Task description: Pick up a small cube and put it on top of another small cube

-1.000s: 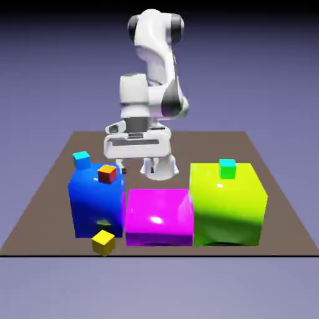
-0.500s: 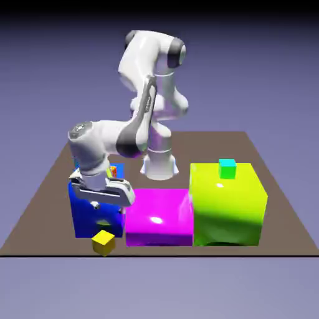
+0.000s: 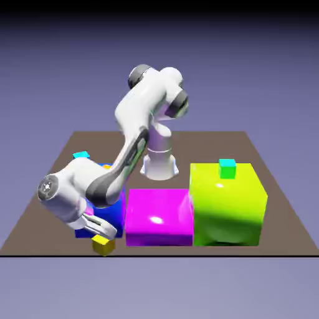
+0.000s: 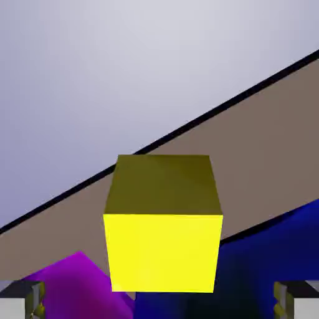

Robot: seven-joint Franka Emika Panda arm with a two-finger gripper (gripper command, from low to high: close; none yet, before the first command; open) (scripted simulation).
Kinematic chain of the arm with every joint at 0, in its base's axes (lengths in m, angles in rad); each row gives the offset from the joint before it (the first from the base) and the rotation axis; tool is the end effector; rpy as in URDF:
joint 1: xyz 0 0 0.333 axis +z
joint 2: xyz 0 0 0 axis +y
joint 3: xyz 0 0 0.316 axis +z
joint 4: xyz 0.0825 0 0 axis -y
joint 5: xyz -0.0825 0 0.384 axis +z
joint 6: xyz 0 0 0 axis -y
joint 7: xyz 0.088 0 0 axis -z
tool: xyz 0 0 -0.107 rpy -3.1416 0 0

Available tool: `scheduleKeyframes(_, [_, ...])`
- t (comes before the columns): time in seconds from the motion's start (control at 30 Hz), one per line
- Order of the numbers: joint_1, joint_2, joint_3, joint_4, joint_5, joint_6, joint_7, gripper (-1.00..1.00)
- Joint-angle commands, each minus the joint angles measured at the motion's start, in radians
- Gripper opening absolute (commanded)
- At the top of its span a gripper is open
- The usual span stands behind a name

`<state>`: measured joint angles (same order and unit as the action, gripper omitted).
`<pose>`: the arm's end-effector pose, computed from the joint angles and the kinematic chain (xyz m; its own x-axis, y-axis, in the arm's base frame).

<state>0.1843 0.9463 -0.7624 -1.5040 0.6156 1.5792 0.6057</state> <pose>0.5908 -0.2344 0.1740 0.1191 -0.9141 -0.3876 -0.8786 -0.2789 0.3876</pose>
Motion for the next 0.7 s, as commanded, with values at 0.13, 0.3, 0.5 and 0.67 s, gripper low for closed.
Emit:
scheduleKeyframes(0.13, [0.028, 0.045, 0.036, -0.109, 0.049, 0.132, -0.033, -1.00])
scheduleKeyframes(0.3, [-0.003, -0.008, 0.026, 0.008, -0.039, -0.005, -0.023, -1.00])
scheduleKeyframes(0.5, [-0.017, -0.225, 0.243, -0.102, -0.134, 0.018, 0.132, -1.00])
scheduleKeyframes(0.67, [-0.025, -0.407, 0.381, -0.222, -0.131, 0.049, 0.327, -1.00])
